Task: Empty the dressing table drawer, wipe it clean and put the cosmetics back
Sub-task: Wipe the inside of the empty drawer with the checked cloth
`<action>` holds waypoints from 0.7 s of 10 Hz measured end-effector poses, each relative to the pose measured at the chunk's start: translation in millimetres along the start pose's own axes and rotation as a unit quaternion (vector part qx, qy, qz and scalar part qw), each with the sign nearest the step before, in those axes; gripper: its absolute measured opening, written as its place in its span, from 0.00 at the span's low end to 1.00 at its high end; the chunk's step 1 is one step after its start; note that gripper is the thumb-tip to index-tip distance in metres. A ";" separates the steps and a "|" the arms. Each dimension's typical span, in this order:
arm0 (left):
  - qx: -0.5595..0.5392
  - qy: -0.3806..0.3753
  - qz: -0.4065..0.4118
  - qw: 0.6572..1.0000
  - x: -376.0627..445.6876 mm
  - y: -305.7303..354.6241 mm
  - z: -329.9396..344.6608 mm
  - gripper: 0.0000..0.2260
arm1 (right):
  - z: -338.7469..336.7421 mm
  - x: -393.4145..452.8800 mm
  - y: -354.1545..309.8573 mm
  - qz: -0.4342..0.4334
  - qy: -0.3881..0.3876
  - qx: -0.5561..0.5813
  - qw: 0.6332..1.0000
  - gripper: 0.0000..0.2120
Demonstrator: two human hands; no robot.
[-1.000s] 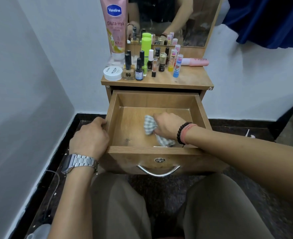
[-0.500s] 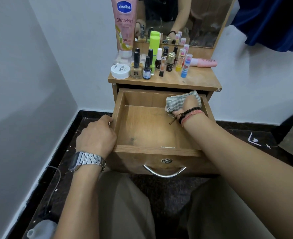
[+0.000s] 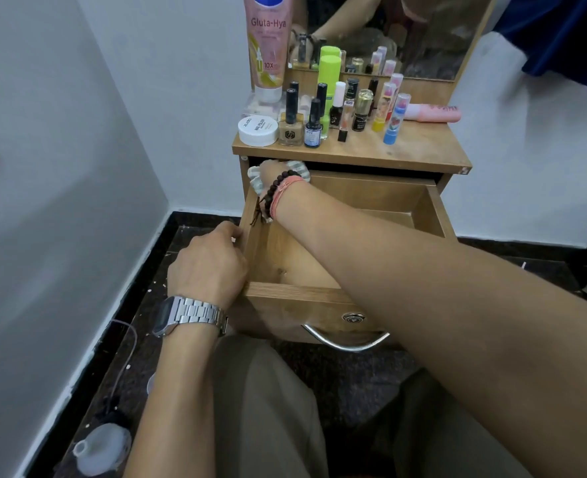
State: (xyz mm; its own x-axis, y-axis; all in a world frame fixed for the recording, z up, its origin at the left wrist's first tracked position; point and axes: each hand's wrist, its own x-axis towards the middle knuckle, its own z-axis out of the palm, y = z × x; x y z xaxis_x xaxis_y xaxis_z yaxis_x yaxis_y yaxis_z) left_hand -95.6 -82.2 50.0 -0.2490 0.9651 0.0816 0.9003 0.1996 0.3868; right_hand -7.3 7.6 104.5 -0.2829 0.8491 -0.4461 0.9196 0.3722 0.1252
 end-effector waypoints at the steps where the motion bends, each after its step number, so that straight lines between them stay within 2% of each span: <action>1: 0.005 0.000 0.003 1.000 0.2 0.3 0.6 0.18 | -4.9 1.0 5.8 -0.042 0.056 0.101 0.992 0.19; 3: 0.003 -0.002 0.006 1.000 0.9 0.2 -0.1 0.17 | 18.5 12.9 14.0 -0.068 0.031 0.247 0.966 0.15; 4: -0.004 -0.004 0.007 1.000 1.3 -1.1 0.7 0.15 | 25.4 -3.0 13.9 -0.078 -0.032 0.206 0.975 0.04; 5: -0.011 -0.013 0.002 1.000 2.3 0.0 0.8 0.15 | 37.8 -21.4 16.0 -0.096 -0.144 0.189 0.967 0.04; 6: -0.013 -0.017 0.001 1.000 -0.4 1.8 -0.9 0.18 | 40.7 -38.8 22.8 -0.128 -0.109 0.107 0.980 0.09; 7: -0.011 -0.015 0.002 1.000 -1.4 0.8 -1.2 0.18 | 42.4 -46.6 33.9 -0.158 -0.107 0.048 0.980 0.08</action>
State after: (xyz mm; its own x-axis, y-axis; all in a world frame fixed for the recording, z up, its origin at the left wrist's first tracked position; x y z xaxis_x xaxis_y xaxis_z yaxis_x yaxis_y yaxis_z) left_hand -95.0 -83.6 51.3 -0.2342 0.9706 0.0553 0.8929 0.1923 0.4071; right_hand 48.6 -35.2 91.9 -0.5034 0.5952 -0.6264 0.8199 0.5579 -0.1287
